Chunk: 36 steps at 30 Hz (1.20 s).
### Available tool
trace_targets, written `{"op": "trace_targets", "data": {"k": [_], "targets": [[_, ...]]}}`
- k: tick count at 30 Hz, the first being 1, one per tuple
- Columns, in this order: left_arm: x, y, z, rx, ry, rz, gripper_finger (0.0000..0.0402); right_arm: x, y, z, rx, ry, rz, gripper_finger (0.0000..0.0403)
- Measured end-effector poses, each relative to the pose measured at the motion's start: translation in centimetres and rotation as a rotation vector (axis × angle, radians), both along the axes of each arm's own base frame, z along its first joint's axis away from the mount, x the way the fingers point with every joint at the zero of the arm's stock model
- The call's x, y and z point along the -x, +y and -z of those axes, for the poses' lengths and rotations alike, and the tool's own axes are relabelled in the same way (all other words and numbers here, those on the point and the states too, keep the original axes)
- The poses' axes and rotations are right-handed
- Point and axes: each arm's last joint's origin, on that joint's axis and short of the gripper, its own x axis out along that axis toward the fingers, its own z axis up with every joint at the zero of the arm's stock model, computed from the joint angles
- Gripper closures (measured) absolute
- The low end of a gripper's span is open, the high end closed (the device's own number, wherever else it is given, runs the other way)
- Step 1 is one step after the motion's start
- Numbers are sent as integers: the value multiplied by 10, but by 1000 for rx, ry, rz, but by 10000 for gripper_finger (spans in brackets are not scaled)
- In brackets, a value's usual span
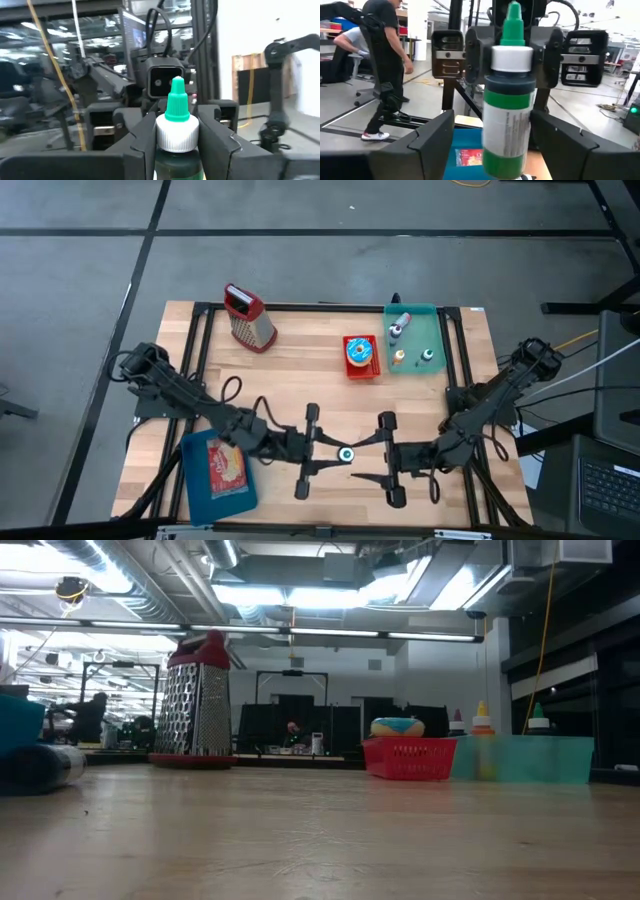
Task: Pick & Place Food Item
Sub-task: Put the green food coloring bottle into the light green bin
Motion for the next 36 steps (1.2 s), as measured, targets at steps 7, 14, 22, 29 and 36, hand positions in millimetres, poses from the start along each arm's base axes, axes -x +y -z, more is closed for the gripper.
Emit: {"op": "trace_targets", "data": {"k": [7,14,22,29,36], "targets": [[-18,12,13,26,16,25,298,-10,-4,8,4,21,20,145],[-23,17,16,33,17,58,298,-9,-3,7,32,13,49,161],[-23,15,18,39,38,73,298,-8,-3,7,40,13,57,225],[-22,12,19,34,39,77,298,-8,-3,7,39,13,55,290],[-15,5,14,4,19,80,228,-8,-3,8,46,15,57,281]]}}
